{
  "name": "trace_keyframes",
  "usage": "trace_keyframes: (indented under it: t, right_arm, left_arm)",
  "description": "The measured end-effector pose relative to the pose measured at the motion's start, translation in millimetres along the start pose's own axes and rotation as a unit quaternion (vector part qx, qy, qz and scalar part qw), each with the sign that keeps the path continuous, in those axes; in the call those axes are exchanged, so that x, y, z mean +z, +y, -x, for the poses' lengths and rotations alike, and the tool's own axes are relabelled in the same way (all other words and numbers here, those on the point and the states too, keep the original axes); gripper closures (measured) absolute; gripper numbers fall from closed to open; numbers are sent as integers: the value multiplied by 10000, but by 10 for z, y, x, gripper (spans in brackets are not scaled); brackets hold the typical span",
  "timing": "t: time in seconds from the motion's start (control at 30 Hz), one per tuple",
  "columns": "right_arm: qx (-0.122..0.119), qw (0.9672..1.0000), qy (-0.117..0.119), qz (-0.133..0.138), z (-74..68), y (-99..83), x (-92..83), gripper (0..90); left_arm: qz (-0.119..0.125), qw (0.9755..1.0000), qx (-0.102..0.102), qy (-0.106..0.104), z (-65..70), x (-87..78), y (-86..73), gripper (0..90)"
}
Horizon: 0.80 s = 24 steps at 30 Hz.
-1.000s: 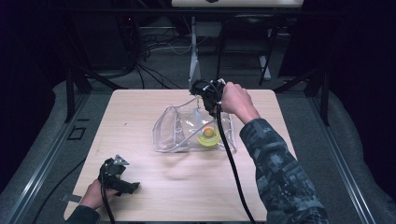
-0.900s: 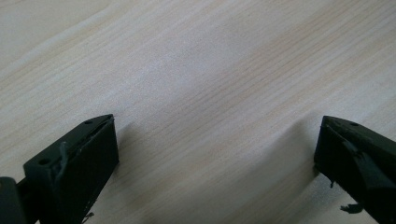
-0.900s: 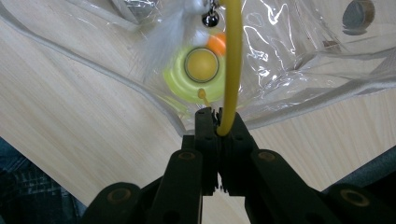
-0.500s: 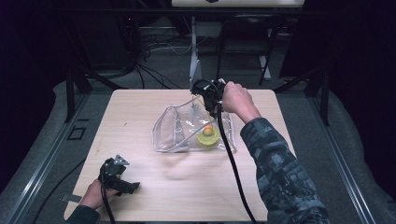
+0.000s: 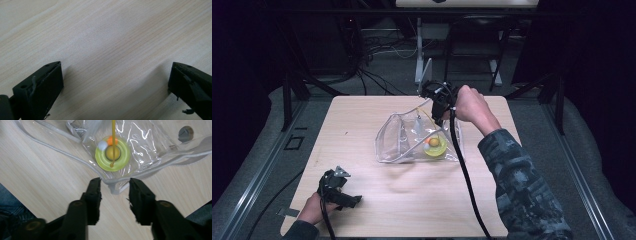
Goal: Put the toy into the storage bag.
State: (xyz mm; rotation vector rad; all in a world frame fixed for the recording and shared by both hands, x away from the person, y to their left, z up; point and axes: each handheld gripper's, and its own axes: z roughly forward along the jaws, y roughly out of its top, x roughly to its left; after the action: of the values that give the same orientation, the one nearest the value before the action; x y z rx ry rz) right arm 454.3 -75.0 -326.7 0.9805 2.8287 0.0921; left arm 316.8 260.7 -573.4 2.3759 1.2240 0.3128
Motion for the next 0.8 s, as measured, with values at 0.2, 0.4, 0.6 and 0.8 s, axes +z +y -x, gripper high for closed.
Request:
trace_keyframes:
  t: [0.2,0.4,0.6,0.8]
  right_arm:
    - [38,9997,-73,248,-91,-154,-103,386]
    - [43,9992,-110,388,-185,-361,-147,239]
    - [-15,9981,-156,591,-312,-607,-163,146]
    - [-18,9968,-98,790,-408,-815,-55,109]
  left_arm:
    - [-43,10000,-4,-7,9,1,10,0]
    - [-41,10000,44,-22,26,4,15,0]
    - [-48,10000,59,-30,25,4,18,0]
    - [-31,10000,45,-9,29,8,16,0]
